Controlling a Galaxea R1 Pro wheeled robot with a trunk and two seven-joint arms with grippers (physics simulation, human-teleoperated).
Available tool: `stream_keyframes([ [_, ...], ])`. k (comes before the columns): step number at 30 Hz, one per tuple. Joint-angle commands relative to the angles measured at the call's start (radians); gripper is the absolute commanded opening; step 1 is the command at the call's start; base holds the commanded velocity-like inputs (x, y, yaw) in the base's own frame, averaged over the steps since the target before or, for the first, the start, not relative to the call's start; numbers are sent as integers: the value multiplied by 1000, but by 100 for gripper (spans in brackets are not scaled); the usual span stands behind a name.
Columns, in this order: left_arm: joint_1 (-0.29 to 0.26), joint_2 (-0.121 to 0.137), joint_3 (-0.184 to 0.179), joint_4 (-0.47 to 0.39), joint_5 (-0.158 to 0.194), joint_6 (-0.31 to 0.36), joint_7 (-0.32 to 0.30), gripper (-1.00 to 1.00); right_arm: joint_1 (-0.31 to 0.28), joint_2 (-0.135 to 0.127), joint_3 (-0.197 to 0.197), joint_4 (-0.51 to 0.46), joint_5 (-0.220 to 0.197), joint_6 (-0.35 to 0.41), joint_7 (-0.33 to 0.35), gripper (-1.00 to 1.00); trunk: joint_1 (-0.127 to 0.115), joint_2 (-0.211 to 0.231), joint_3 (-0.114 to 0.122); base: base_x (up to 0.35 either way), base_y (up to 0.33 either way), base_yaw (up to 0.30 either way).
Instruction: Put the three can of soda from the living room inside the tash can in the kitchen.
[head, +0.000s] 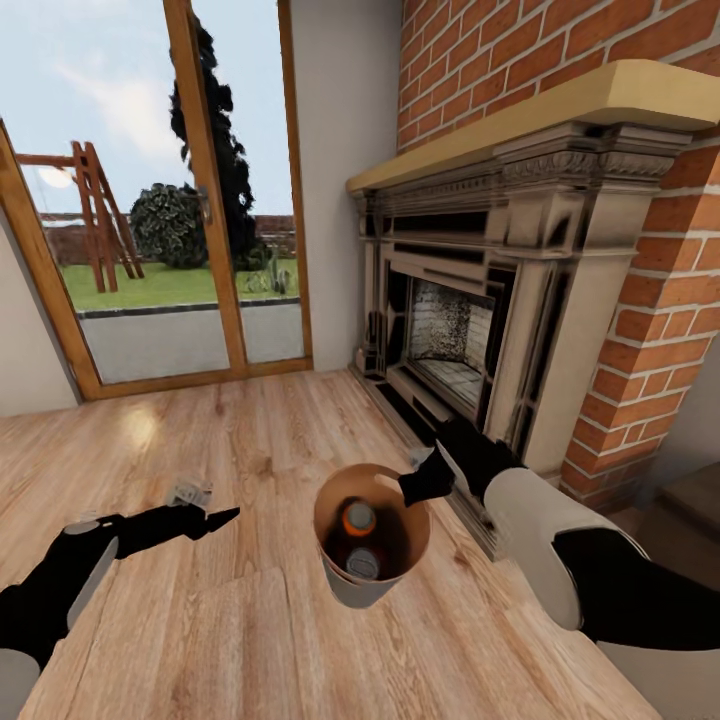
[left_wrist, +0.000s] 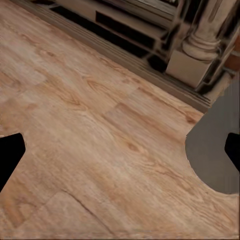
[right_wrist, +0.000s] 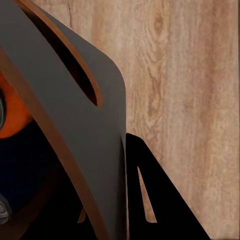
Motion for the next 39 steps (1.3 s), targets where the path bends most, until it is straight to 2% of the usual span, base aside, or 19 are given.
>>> stream_keyframes([
  [1, 34, -1, 7, 20, 0, -56, 2, 100, 0, -17, -7, 5, -23, 5, 6, -100, 4, -7, -3, 0, 0, 0],
  [5, 49, -1, 13, 66, 1, -95, 4, 100, 1, -27, -8, 30, -21, 5, 4, -100, 19, -34, -15, 0, 0, 0],
  [13, 56, -2, 15, 99, 1, -134, 10, 100, 1, -37, -7, 83, -20, 5, 3, -100, 22, -36, -46, 0, 0, 0],
  [17, 56, -2, 16, 108, 0, -140, 13, 100, 5, -39, -7, 86, -20, 5, 2, -100, 24, -37, -62, 0, 0, 0],
  [25, 56, -2, 15, 118, -1, -145, 17, 100, 28, -59, -7, 84, -17, 5, 2, -100, 28, -39, -93, 0, 0, 0],
  [34, 56, -2, 15, 135, -1, -146, 18, 100, 31, -61, -6, 84, -17, 5, 2, -100, 32, -41, -128, 0, 0, 0],
  [39, 56, -2, 14, 142, -3, -155, 18, 100, 36, -61, -7, 83, -17, 5, 1, -100, 32, -41, -128, 0, 0, 0],
])
